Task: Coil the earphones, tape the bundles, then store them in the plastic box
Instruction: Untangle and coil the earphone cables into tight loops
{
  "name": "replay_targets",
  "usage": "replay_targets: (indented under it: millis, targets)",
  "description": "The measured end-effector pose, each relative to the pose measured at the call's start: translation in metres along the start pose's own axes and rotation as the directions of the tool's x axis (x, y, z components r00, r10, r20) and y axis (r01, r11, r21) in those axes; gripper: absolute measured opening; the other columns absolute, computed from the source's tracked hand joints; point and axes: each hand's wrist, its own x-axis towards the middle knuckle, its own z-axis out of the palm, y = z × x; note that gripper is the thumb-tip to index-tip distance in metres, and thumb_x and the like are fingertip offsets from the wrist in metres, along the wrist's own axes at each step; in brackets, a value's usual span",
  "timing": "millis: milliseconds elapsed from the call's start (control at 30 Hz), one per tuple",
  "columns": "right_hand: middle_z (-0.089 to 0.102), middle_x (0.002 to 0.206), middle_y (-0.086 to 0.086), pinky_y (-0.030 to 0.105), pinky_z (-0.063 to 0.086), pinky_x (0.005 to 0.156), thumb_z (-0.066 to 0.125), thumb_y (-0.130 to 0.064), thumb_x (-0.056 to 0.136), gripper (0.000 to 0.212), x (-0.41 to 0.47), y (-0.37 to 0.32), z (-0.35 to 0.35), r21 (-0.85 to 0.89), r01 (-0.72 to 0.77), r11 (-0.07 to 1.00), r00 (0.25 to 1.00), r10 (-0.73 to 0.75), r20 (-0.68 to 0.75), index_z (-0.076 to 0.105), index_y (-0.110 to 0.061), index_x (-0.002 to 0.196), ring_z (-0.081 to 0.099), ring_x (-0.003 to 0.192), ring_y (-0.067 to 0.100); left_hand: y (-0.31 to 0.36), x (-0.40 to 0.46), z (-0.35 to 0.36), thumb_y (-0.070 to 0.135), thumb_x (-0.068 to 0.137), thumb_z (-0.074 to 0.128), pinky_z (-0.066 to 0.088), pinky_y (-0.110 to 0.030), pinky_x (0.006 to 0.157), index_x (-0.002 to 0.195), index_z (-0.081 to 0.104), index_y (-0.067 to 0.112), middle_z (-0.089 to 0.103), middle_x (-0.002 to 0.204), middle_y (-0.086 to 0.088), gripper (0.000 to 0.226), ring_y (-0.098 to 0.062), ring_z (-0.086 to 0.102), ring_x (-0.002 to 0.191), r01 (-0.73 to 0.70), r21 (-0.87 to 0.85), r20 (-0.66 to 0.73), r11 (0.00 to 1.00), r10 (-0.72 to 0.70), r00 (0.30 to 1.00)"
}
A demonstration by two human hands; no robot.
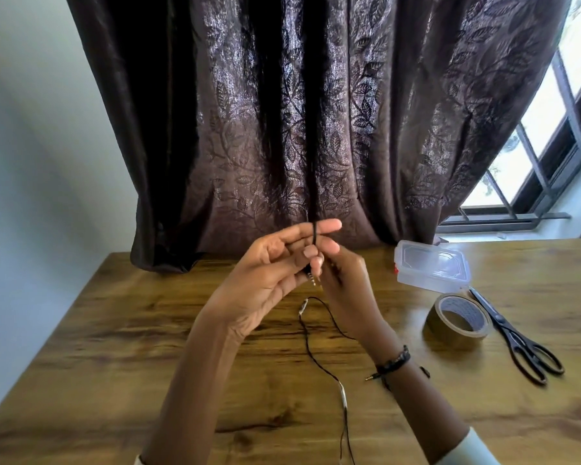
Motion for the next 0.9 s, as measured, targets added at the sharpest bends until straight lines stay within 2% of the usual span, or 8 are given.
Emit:
replay_targets:
  millis: [67,167,300,400,600,733,800,900]
  targets:
    - [0.051,0.066,-0.017,0.005,0.035,0.058,0.051,0.011,0.091,0.026,-0.009,-0.003,0.008,-0.030,-0.028,0.999,1.000,0.029,0.010,0.055,-0.012,0.080,0.049,0.059,-0.006,-0.002,0.001,0.000,-0.002,0.090,0.050,0.049,-0.015,0.079,0.128,0.054,0.010,0.066,0.093,0.003,0.040,-0.003,0.055,0.077,-0.033,-0.048,-0.030,0.998,0.031,0.999]
    - [0.055,0.066,-0.004,0.008,0.035,0.056,0.048,0.006,0.096,0.020,-0.021,-0.005,0.012,-0.055,-0.044,0.998,0.997,0.047,0.054,0.058,-0.007,0.085,0.047,0.056,-0.001,-0.003,0.003,0.001,-0.002,0.090,0.049,0.048,-0.015,0.084,0.131,0.050,0.015,0.070,0.106,0.002,0.044,-0.003,0.061,0.090,-0.095,0.116,-0.124,0.989,0.109,0.986]
    - [0.055,0.070,-0.009,0.014,0.040,0.054,0.051,-0.008,0.099,0.012,-0.032,-0.010,0.003,-0.112,-0.009,0.994,0.996,0.019,0.091,0.063,-0.009,0.102,0.052,0.059,0.004,-0.003,0.003,-0.004,-0.007,0.095,0.043,0.048,-0.020,0.091,0.142,0.036,0.009,0.067,0.121,-0.004,0.051,-0.012,0.063,0.111,-0.135,0.331,-0.153,0.934,0.194,0.969]
    - [0.056,0.070,-0.013,0.016,0.043,0.052,0.053,-0.020,0.099,0.013,-0.035,-0.016,-0.011,-0.167,0.009,0.986,0.995,0.008,0.101,0.064,-0.012,0.099,0.054,0.058,0.005,-0.001,0.002,-0.012,-0.009,0.095,0.041,0.046,-0.023,0.097,0.146,0.029,0.005,0.063,0.126,-0.005,0.054,-0.014,0.059,0.119,-0.125,0.430,-0.148,0.894,0.207,0.967]
    - [0.054,0.079,-0.023,0.007,0.038,0.060,0.053,-0.026,0.099,0.016,-0.024,-0.036,-0.042,-0.312,0.044,0.949,0.994,-0.010,0.112,0.064,-0.016,0.103,0.053,0.068,-0.006,-0.001,-0.005,-0.021,-0.010,0.095,0.041,0.039,-0.025,0.107,0.146,0.029,0.010,0.061,0.130,0.002,0.056,-0.008,0.054,0.124,-0.041,0.556,-0.067,0.830,0.094,0.993]
    - [0.063,0.096,-0.015,0.025,0.051,0.063,0.050,-0.030,0.101,0.020,-0.006,-0.051,-0.049,-0.323,0.102,0.941,0.983,-0.046,0.178,0.065,-0.019,0.108,0.062,0.078,0.004,-0.003,-0.008,-0.014,-0.010,0.094,0.045,0.040,-0.017,0.102,0.142,0.036,0.016,0.059,0.130,0.010,0.056,-0.001,0.051,0.124,0.007,0.546,0.014,0.838,-0.018,1.000]
    - [0.063,0.097,-0.011,0.034,0.052,0.065,0.049,-0.028,0.101,0.019,0.004,-0.054,-0.050,-0.336,0.145,0.930,0.975,-0.077,0.207,0.064,-0.017,0.106,0.063,0.081,0.009,-0.004,-0.009,-0.010,-0.011,0.093,0.045,0.041,-0.019,0.102,0.138,0.041,0.012,0.060,0.129,0.005,0.051,-0.006,0.054,0.123,0.012,0.509,0.066,0.861,-0.053,0.996]
    - [0.057,0.093,-0.010,0.033,0.051,0.066,0.051,-0.024,0.100,0.015,0.016,-0.055,-0.054,-0.330,0.185,0.926,0.968,-0.113,0.225,0.063,-0.014,0.102,0.059,0.079,0.010,-0.002,-0.012,-0.007,-0.012,0.094,0.042,0.044,-0.027,0.102,0.131,0.046,0.002,0.065,0.121,-0.005,0.040,-0.017,0.059,0.118,-0.021,0.479,0.120,0.877,-0.041,0.992]
